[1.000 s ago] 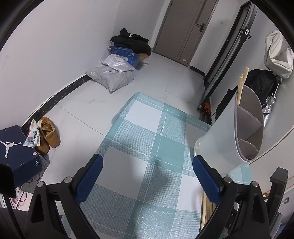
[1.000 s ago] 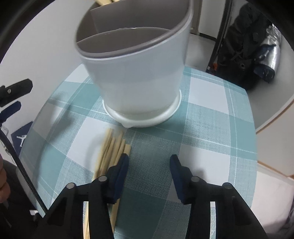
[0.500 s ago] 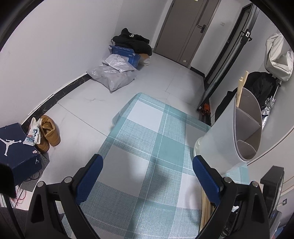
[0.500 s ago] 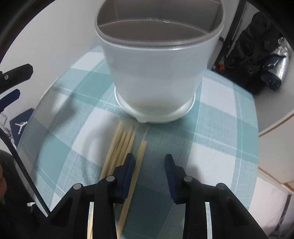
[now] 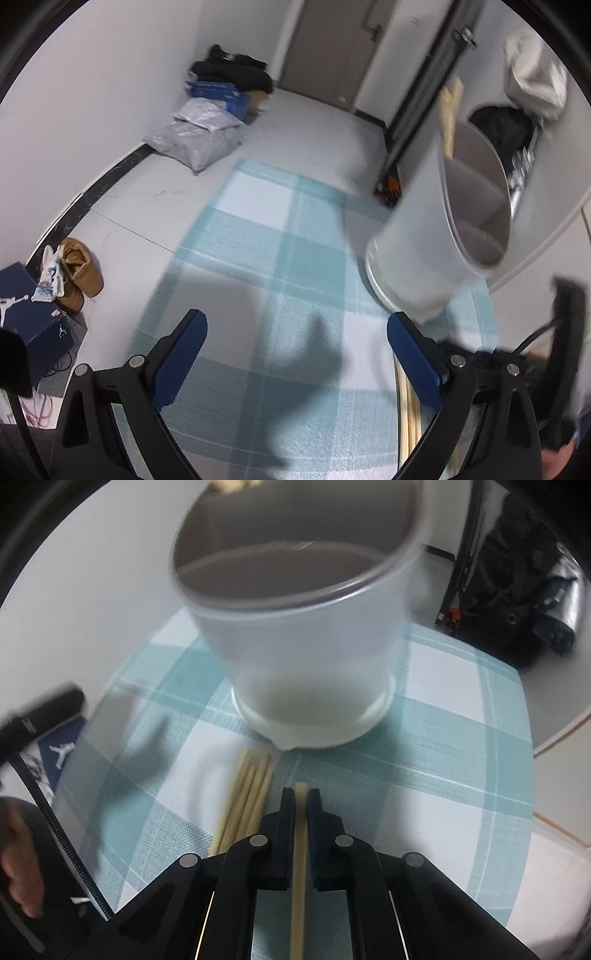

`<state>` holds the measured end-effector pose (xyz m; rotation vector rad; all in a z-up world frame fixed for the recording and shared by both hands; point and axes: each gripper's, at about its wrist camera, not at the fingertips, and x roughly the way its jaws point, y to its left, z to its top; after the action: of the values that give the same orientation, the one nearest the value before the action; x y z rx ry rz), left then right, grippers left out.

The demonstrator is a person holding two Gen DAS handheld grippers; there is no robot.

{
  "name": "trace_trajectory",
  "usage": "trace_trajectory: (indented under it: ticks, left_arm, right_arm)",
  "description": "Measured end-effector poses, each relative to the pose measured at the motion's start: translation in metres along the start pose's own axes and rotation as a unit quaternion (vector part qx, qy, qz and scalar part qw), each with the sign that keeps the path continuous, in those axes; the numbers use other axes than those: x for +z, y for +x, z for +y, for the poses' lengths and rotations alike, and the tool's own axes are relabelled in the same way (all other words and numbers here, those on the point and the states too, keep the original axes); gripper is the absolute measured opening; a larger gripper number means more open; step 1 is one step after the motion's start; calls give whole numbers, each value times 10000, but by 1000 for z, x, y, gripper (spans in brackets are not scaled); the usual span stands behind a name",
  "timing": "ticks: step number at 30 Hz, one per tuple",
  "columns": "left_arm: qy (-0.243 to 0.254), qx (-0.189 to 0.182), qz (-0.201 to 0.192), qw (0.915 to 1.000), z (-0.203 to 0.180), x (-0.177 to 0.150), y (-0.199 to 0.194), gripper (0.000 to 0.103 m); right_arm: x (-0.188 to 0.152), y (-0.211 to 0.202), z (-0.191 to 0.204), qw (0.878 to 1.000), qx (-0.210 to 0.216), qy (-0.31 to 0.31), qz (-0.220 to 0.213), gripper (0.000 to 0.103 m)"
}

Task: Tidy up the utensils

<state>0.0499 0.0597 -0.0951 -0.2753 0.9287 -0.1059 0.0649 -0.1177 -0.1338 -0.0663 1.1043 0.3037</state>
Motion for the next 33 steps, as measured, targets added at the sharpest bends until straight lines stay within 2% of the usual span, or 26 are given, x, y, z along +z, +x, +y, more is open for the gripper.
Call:
trace_trajectory:
  ticks: [4,7,10,17,22,27,33]
  left_arm:
    - [314,-60,314,9990,-17,-7,11,96]
    - [495,-175,635,9966,-29,-13,19,96]
    - [621,73,864,9943,-38,-19,29,96]
    - [900,274,1112,9893,-52,-28,42,96]
    - [1138,499,1123,9859,-58,-35,38,96]
    - [1036,713,1208,9847,-49,-35,35,96]
    - [978,887,1292,9828,-47,-32,39,96]
  right_arm:
    - [-7,-23,-29,9973,394,469,-399,5]
    - [-11,-36,-55,9890,811,1030,-685,5]
    - [-13,-43,-68,9807,1083,1383,-859,5]
    - [-15,-49,-86,9661,1573,1677,-1176,6]
    - [-16,-52,-94,9668,1486,1681,-1222,6]
    - [-15,-59,-92,9715,1308,1453,-1343,6]
    - [-15,-63,-93,9712,1255,1430,-1436,6]
